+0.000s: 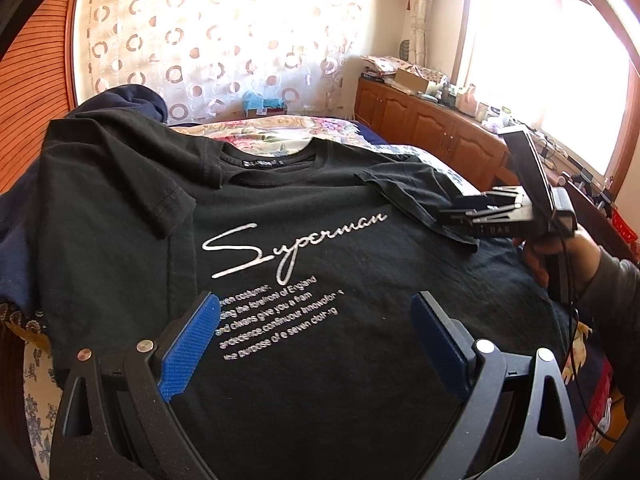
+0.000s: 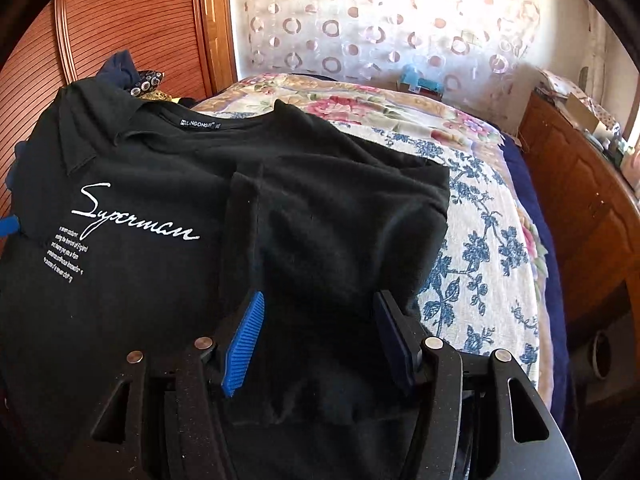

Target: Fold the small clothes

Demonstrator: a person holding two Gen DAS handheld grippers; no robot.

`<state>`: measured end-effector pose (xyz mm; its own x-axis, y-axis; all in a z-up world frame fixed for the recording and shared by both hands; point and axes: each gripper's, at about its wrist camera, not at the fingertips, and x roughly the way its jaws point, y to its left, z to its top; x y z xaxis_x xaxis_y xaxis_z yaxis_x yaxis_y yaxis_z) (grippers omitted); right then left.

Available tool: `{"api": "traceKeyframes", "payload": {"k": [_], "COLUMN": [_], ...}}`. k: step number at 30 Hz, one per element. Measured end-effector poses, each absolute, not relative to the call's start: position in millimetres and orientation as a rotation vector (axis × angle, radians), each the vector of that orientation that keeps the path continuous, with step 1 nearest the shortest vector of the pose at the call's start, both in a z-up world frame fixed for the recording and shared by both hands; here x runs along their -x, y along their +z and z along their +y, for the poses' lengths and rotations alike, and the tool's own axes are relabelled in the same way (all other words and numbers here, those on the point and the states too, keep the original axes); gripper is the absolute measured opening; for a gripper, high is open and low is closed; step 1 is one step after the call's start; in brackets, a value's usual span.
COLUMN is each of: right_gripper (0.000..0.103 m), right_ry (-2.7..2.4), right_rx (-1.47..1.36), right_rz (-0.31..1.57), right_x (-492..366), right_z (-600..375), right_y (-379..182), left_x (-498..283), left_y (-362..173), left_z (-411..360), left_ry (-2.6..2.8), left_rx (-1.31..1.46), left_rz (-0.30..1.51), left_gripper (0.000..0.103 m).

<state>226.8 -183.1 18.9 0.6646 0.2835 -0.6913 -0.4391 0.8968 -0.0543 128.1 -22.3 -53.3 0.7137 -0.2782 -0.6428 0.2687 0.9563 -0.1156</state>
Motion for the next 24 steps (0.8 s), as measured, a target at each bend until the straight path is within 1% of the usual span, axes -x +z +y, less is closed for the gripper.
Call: {"api": "traceKeyframes", "payload": {"k": [2,4,5,9,18,24], "right_gripper": [0.064,0.070,0.071,0.073,0.079,0.080], "right_ry": [0.408,0.410,0.410,0.411,0.423,0.424], "right_rx": [0.230,0.235,0.237,0.231,0.237,0.235], "right_rz": [0.734,0.723,0.714,0.718,0.721,0.721], "right_x": [-226,-224,-223,-225,-226,-226], "right_z": [-178,-183,-180,-182,-187,-186], "right_y": [17,16,15,12,11,10], "left_x": [-127,-127,-126,-127,-146,-166], "left_y": [-51,-48,-47,-37,5,21], "left_z": [-17,-10,-7,7,61,98], "left_ry": [-0.290,-0.276,-0.268,-0.234,-0.116,-0.045], "left_rx": [0.017,0.019,0.020,0.013,-0.014,-0.011], "left_rz": [0.708,0.702,0.699,0.682,0.644,0.642], "left_gripper": [0.096,0.096,0.096,0.096,0.096,0.097]}}
